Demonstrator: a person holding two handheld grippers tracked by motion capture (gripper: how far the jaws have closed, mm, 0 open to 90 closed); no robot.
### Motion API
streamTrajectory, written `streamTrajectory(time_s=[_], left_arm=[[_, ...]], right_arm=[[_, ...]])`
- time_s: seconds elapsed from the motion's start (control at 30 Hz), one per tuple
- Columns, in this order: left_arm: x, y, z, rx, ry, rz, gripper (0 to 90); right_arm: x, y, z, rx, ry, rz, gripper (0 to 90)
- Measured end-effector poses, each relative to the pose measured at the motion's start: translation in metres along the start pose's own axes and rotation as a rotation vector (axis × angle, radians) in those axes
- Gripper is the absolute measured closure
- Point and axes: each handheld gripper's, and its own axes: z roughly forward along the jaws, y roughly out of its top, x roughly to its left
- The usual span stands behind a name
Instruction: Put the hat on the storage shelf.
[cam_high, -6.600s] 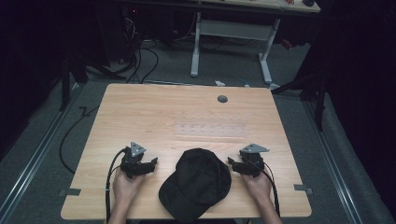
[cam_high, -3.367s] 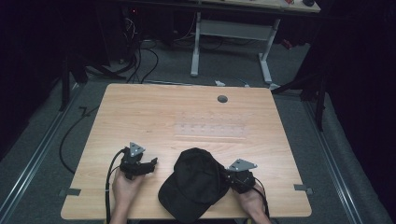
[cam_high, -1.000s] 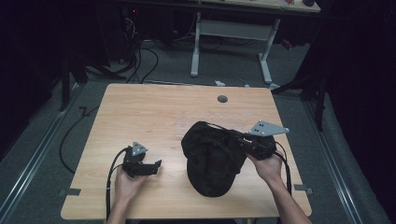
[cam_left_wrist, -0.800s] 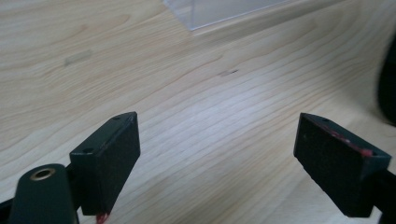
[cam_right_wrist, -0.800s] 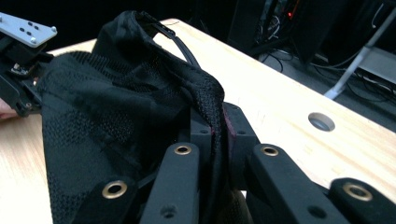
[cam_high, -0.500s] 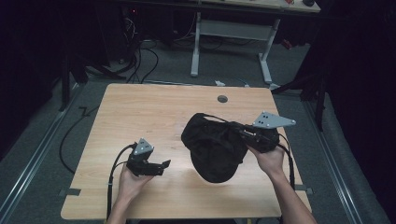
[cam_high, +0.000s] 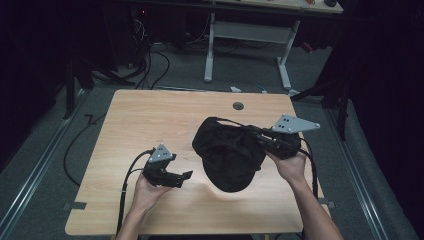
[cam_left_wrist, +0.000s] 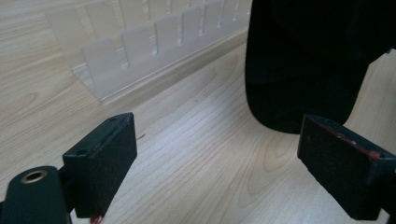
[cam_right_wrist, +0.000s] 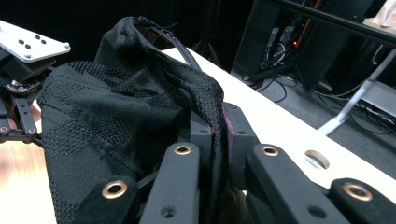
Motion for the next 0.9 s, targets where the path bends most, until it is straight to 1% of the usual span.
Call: streamTrajectory(time_s=[0.07,0.1,0.17,0.3,0.37,0.47,0.5,0.63,0.7,0.77,0.9], left_arm=[[-0.006,0.003,0.002,0.001,-0.026,-0.006,12.1],[-0.006,0.003,0.002,0.001,-0.026,-0.006,12.0],[-0.009,0.005,0.003,0.005,-0.039,-0.003,11.9],[-0.015,0.008,0.006,0.016,-0.073,-0.004,11.5],[-0.019,0.01,0.007,0.022,-0.088,-0.01,11.5],[-0.022,0.012,0.01,0.032,-0.1,-0.009,11.5],[-0.024,0.013,0.012,0.039,-0.116,-0.015,11.4],[-0.027,0.015,0.014,0.043,-0.13,-0.022,11.7],[-0.028,0.015,0.016,0.053,-0.133,-0.011,11.8],[-0.03,0.015,0.017,0.061,-0.142,-0.009,13.6],[-0.033,0.015,0.019,0.076,-0.154,-0.012,14.9]], right_arm=[[0.0,0.001,0.001,-0.005,0.012,0.001,84.7],[0.0,0.001,0.001,-0.005,0.012,0.001,84.7],[0.0,0.002,0.001,-0.013,0.019,-0.005,84.7],[0.0,0.002,0.002,-0.024,0.036,-0.008,84.7],[0.0,0.002,0.003,-0.026,0.046,-0.006,84.7],[0.0,0.002,0.004,-0.034,0.06,-0.01,84.7],[0.0,0.003,0.004,-0.04,0.069,-0.013,84.7],[0.001,0.004,0.005,-0.047,0.081,-0.015,84.7],[0.002,0.005,0.005,-0.051,0.09,-0.016,84.7],[0.003,0.006,0.007,-0.059,0.105,-0.022,84.7],[0.003,0.006,0.009,-0.065,0.121,-0.023,84.7]])
